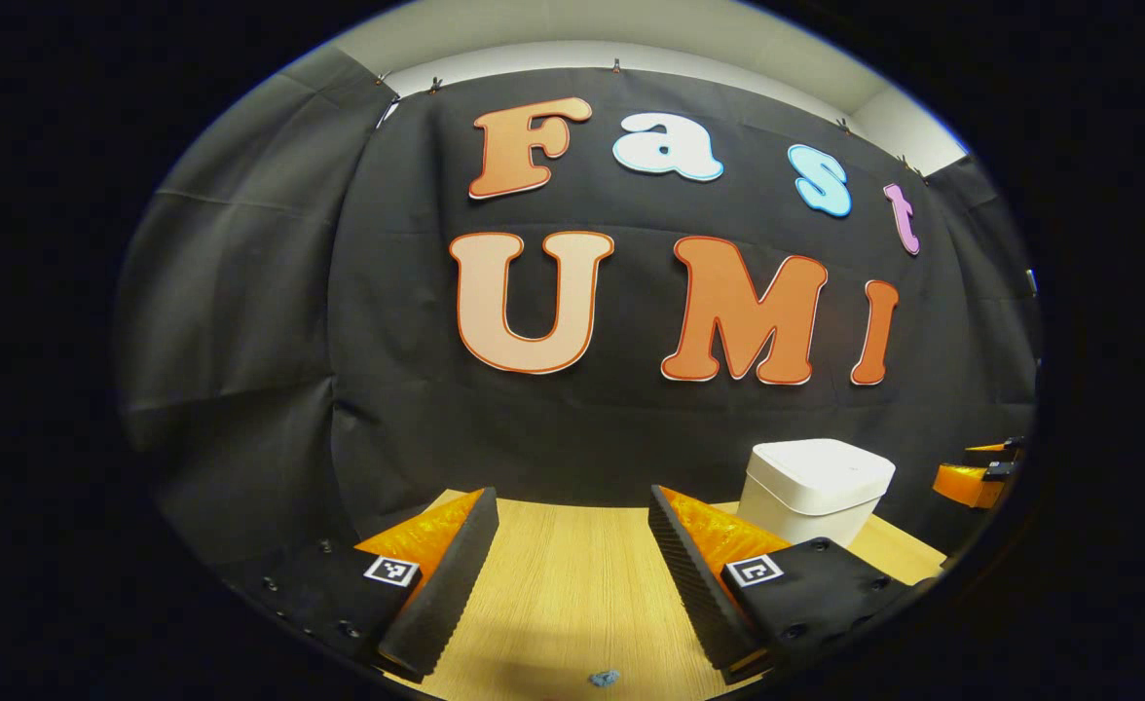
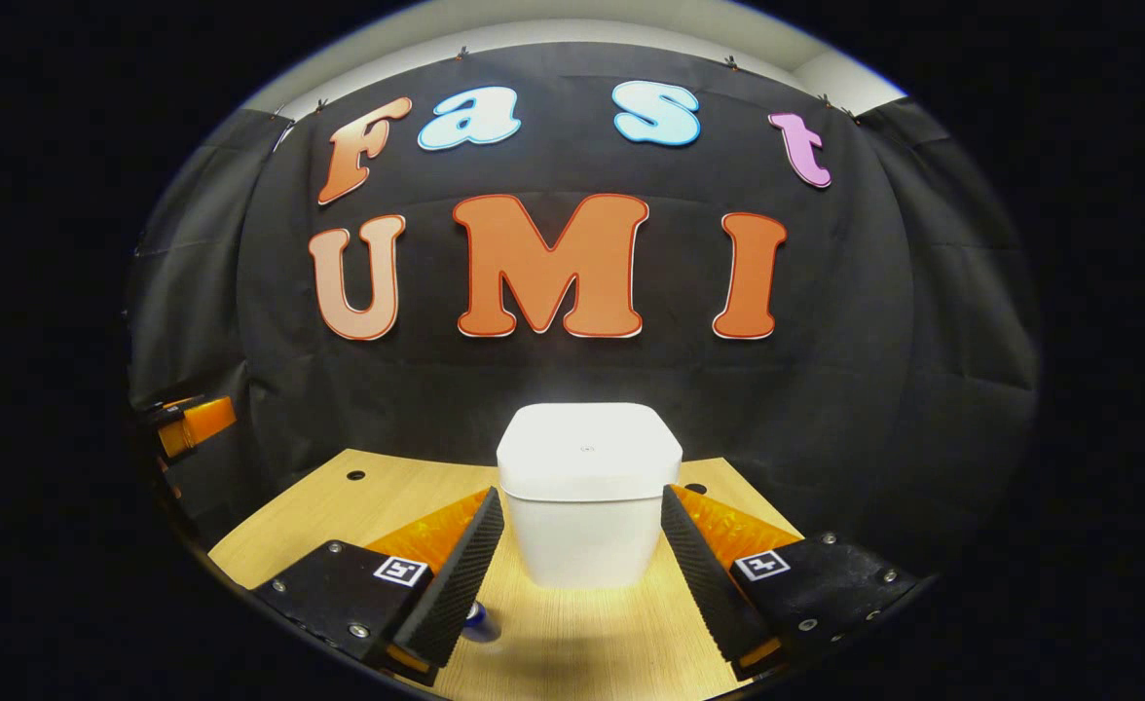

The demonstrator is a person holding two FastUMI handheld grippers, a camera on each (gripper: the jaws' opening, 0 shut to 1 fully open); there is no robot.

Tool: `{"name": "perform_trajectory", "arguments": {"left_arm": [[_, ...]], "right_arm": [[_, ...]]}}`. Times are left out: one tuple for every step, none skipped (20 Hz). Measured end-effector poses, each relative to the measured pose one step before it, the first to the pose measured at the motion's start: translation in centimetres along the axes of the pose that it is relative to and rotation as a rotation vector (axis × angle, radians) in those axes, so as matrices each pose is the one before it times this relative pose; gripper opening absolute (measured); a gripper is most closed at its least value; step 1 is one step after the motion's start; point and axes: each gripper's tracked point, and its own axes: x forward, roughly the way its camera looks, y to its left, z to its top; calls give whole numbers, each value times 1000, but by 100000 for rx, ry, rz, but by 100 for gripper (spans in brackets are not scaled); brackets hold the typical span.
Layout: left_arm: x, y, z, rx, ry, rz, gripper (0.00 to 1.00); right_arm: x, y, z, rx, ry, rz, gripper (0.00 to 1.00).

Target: Press the lid of the desktop garbage bin to open it, pick up the crumpled paper on the desktop and throw it into the bin, then pick up the pop can on the desktop and drop it into the bin, and finally close the garbage bin lid.

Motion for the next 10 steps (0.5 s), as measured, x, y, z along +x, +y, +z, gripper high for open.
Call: {"name": "perform_trajectory", "arguments": {"left_arm": [[80, -74, -100, -179, 125, -118, 99], [-10, -80, -188, -155, 307, -215, 99], [-24, -190, -82, 61, 230, -290, 99], [-46, 39, -24, 279, -9, -33, 99], [-12, -7, 37, 408, 57, -54, 99], [-157, -12, -122, 480, 71, 30, 99], [-8, 21, -14, 312, -118, -40, 98], [-92, 82, -25, 189, 35, -50, 99], [-81, 79, -24, 51, -144, 318, 98], [-99, 214, -93, -27, 18, 364, 99]], "right_arm": [[-24, -107, -127, -133, 603, -180, 98], [71, -48, -259, 44, 844, 4, 98], [16, -23, -212, 220, 882, 60, 97], [-68, 110, -88, 191, 558, 186, 96], [31, 10, 9, 13, 118, 1, 90], [-50, 61, -34, -271, -3, 237, 88], [89, 116, 29, -434, 24, 216, 82], [-24, -11, -117, -707, 550, -59, 79], [-24, 36, -162, -903, 711, -63, 74], [23, 186, 81, -930, 229, 284, 72]]}}
